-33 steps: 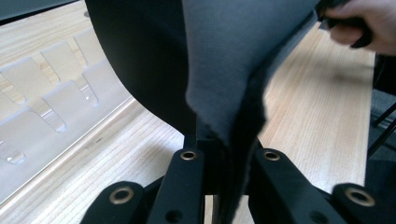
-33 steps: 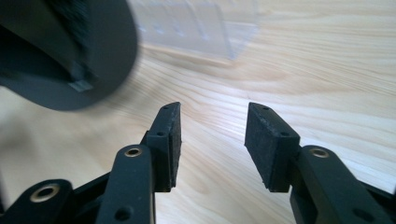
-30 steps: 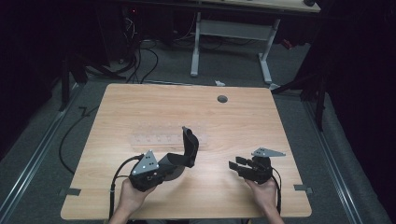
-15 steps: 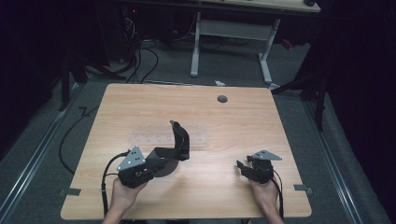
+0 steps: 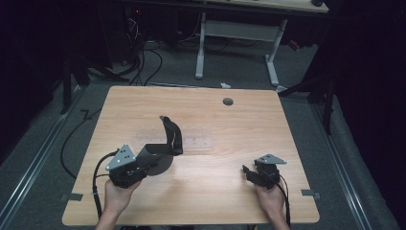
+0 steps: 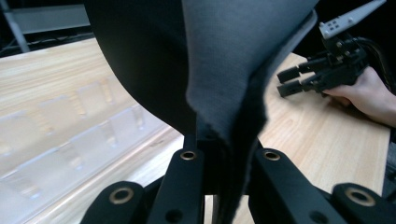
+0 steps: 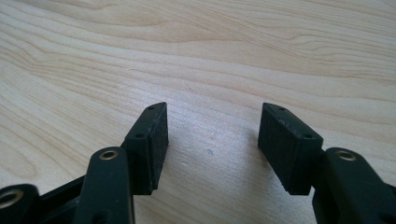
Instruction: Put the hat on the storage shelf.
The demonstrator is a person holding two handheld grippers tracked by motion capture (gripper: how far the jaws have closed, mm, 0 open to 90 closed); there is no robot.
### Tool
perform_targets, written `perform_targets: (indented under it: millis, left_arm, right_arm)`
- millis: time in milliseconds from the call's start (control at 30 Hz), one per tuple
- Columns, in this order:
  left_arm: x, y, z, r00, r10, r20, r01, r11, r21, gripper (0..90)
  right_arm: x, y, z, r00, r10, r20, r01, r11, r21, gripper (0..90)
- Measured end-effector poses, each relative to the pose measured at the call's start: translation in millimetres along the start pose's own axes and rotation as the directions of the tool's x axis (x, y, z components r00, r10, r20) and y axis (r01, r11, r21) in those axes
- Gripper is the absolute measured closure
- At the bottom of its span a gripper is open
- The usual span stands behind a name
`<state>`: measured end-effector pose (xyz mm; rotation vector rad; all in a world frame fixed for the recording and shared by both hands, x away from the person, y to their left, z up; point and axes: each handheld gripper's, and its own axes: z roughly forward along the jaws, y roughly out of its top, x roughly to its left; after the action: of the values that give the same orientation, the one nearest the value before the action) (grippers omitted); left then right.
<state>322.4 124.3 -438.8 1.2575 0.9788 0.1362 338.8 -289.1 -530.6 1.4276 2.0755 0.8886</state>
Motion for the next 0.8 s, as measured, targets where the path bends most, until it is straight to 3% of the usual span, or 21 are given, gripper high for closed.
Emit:
perform_targets:
  millis: [133, 800]
  left_arm:
    - [6.8, 9.8, -2.5, 0.9996, -0.015, -0.025, 0.015, 0.9993, -0.034, 86.0]
    - [27.1, 44.5, -5.9, 0.9957, -0.006, -0.092, -0.005, 0.9925, -0.122, 86.0]
  right_arm:
    - [0.4, 0.0, 0.1, 1.0, 0.001, 0.0, -0.001, 1.0, 0.001, 42.5]
    - [1.1, 0.1, 0.2, 1.0, 0.003, 0.003, -0.003, 1.0, 0.002, 41.8]
